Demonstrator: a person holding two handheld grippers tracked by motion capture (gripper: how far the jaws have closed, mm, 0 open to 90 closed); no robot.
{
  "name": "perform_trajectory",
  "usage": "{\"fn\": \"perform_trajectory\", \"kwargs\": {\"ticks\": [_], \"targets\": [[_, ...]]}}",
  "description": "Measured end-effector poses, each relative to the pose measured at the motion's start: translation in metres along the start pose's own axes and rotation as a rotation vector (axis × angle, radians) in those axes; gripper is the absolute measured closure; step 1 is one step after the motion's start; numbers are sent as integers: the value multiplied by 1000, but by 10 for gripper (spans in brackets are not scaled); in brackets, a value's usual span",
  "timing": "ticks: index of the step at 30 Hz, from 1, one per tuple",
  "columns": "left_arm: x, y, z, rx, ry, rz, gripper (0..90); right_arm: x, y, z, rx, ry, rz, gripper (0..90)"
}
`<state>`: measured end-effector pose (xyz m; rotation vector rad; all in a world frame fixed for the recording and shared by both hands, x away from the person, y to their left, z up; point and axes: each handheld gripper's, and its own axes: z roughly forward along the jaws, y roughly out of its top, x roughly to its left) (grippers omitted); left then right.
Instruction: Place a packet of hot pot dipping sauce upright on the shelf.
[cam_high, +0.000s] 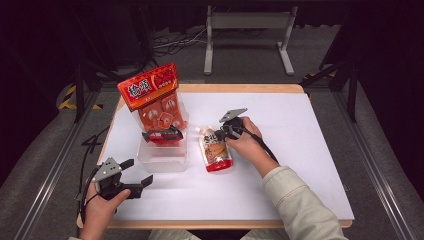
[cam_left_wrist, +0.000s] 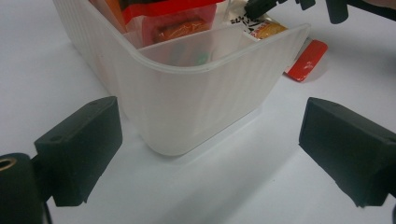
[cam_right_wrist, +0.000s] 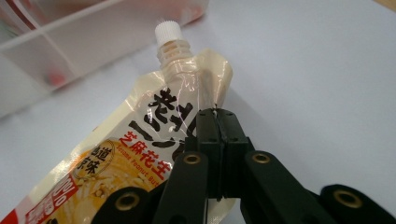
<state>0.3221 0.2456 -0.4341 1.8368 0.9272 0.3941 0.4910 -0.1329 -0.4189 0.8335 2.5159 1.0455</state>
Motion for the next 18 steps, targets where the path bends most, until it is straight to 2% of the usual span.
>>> {"fn": "perform_trajectory", "kwargs": {"ticks": [11,18], "targets": [[0,0,0,-4,1,0,67,0,5,-22,-62,34,16,900],[0,0,-1,-7,-2,-3,69,5,8,-36,-103,54,7,900]]}}
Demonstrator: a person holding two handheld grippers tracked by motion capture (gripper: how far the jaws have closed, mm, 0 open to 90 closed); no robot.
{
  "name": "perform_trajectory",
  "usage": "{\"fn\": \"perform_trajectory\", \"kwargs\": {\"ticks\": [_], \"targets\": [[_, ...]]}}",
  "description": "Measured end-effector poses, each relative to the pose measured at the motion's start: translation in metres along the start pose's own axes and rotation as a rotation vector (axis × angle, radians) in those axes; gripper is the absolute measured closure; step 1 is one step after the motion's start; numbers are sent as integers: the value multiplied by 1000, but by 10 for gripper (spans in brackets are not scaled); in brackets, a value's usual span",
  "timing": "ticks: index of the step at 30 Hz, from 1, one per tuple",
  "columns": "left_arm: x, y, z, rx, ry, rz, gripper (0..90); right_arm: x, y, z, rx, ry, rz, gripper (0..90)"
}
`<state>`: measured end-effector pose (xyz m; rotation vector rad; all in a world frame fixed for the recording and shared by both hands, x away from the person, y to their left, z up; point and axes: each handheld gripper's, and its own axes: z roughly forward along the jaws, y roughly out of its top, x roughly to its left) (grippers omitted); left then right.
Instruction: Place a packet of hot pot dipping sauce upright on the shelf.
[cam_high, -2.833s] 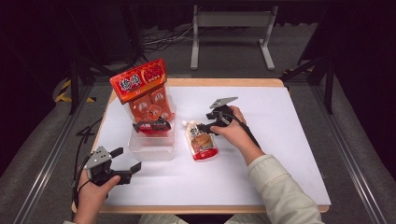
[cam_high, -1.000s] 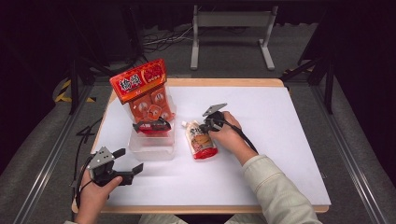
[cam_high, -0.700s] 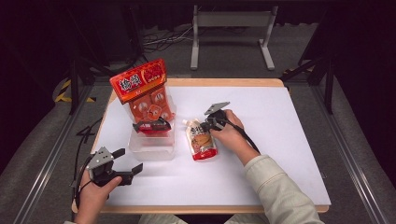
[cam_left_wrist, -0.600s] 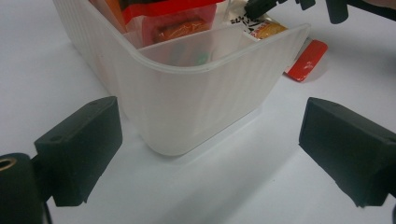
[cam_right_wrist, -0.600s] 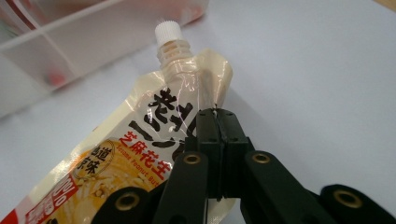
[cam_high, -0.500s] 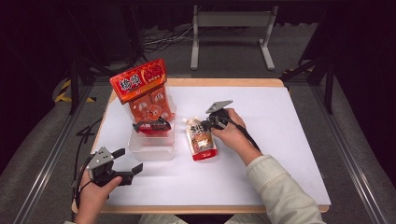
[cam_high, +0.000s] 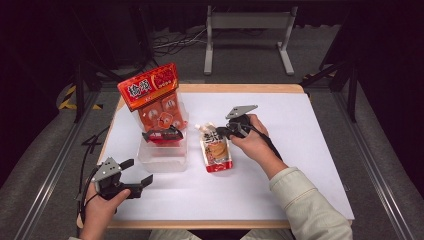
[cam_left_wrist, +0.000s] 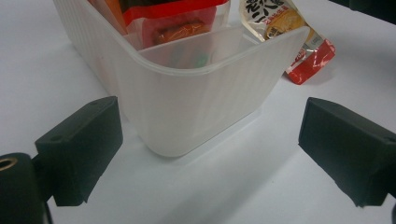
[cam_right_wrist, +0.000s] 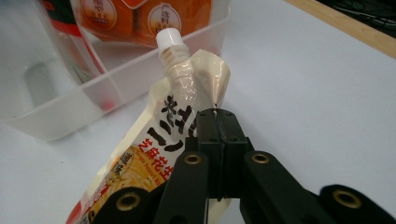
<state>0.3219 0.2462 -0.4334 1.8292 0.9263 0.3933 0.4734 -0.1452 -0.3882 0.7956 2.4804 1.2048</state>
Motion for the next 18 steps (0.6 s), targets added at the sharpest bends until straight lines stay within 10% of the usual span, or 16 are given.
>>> {"fn": "perform_trajectory", "kwargs": {"ticks": [12,18], "targets": [[-3,3,-1,-79,-63,51,45,16,-2,-37,-124,80,-9,900],[-5,10,-7,-137,-123,76,31,21,-2,-53,-175,207,3,900]]}}
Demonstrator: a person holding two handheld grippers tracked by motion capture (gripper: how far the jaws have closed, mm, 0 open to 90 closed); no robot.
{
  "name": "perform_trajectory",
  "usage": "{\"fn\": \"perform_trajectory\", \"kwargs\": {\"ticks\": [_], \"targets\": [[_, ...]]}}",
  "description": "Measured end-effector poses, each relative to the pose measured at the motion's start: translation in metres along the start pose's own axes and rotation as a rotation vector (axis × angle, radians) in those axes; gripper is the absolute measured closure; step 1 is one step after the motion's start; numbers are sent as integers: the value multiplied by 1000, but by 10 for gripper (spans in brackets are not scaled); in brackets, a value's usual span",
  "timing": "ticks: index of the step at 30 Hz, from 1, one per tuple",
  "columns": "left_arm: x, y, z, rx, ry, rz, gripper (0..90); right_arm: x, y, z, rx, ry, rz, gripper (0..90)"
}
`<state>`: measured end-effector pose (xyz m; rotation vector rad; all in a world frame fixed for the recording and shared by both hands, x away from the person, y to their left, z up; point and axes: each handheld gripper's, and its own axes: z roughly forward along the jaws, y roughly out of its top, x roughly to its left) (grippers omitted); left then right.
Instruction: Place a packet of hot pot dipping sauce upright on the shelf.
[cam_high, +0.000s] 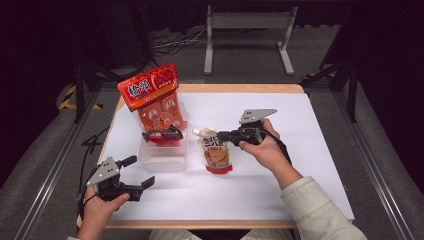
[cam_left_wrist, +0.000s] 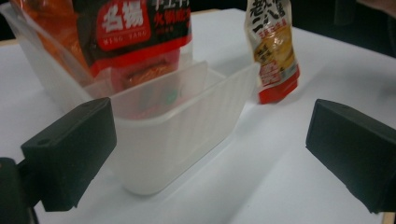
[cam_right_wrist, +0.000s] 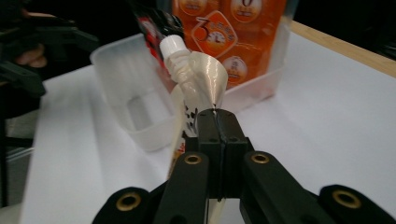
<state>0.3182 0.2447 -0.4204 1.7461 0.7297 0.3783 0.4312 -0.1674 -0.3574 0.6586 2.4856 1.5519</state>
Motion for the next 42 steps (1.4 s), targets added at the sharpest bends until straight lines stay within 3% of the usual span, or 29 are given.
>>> {"fn": "perform_trajectory", "kwargs": {"ticks": [5,13,16,20,31,33,38,42], "targets": [[-6,10,-3,-30,-32,8,34,9,4,-12,-46,39,-25,900],[-20,30,9,2,-79,58,77,16,8,-30,-107,115,-35,900],[-22,38,12,-3,-104,36,107,24,11,-35,-125,135,-57,900],[-26,52,21,-4,-113,55,132,32,16,-39,-130,147,-84,900],[-45,79,61,-10,-232,104,251,53,23,-27,-139,227,-120,900],[-47,79,65,-21,-251,93,267,56,23,-24,-147,238,-121,900],[-47,78,76,-45,-306,72,364,61,24,-19,-164,259,-126,900],[-48,77,81,-39,-338,82,498,63,25,-16,-177,274,-122,900]]}}
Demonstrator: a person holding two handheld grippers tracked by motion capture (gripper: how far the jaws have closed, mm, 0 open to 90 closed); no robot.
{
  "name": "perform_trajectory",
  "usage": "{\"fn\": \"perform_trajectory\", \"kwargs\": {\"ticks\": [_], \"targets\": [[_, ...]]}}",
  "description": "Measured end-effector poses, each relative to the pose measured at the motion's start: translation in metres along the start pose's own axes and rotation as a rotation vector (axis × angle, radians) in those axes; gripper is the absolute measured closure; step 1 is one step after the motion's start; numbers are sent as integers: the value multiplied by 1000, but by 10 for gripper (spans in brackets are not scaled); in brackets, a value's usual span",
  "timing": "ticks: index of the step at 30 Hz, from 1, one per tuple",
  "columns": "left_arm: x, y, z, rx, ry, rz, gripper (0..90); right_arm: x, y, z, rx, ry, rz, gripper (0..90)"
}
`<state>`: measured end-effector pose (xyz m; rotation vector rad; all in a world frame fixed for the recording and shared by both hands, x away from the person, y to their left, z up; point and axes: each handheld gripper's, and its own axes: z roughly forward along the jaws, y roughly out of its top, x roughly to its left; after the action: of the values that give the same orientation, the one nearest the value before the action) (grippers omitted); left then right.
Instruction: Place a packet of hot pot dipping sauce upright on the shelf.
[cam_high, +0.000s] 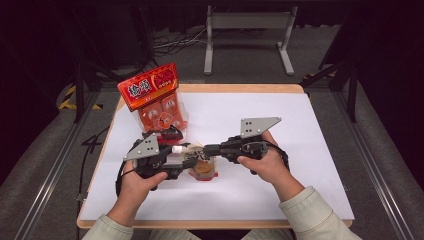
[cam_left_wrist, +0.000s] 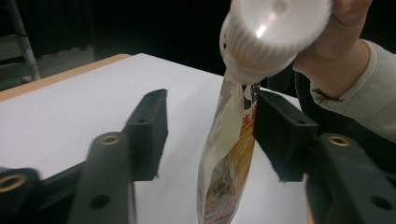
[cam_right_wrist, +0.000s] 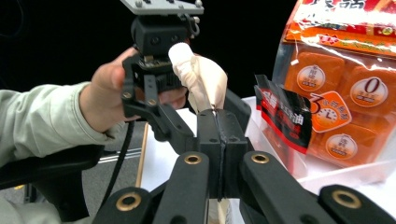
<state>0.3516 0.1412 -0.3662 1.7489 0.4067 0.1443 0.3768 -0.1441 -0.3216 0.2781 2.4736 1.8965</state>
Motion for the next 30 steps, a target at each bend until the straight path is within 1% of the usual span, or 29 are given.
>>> {"fn": "perform_trajectory", "kwargs": {"ticks": [1,3,4,5,6,7,9,11,14,15,17,21,25,26,28,30], "targets": [[0,-1,1,2,-8,-4,509,0,0,1,-2,2,0,900],[0,-2,1,6,-11,-26,496,1,0,3,-6,5,-2,900],[0,-2,2,7,-7,-22,498,1,0,4,-9,10,-2,900],[0,-2,2,7,-7,-22,522,1,0,4,-9,10,-2,900],[1,-3,2,14,-17,-30,522,2,-1,5,-12,13,-4,900],[1,-3,2,15,-24,-27,577,3,-1,7,-13,16,-6,900],[1,-3,1,12,-32,-26,654,2,-2,8,-14,13,-7,900],[1,-3,0,14,-36,-19,710,1,-2,8,-16,10,-6,900],[1,-2,-2,10,-60,-12,810,1,-1,7,-19,5,-10,900],[0,-1,-2,13,-63,0,839,1,-1,6,-21,3,-8,900],[-1,0,-2,25,-59,9,860,1,-1,6,-21,1,-9,900],[-3,2,-2,42,-54,36,876,1,-1,6,-20,-3,-16,899],[-4,7,-2,65,-69,67,885,3,-1,4,-20,-14,-34,879],[-4,11,-3,79,-67,96,886,3,-1,4,-23,-18,-39,862],[-6,16,-4,101,-60,138,887,6,0,2,-20,-39,-59,821],[-8,21,-5,112,-53,168,888,8,1,-1,-12,-59,-84,768]]}}
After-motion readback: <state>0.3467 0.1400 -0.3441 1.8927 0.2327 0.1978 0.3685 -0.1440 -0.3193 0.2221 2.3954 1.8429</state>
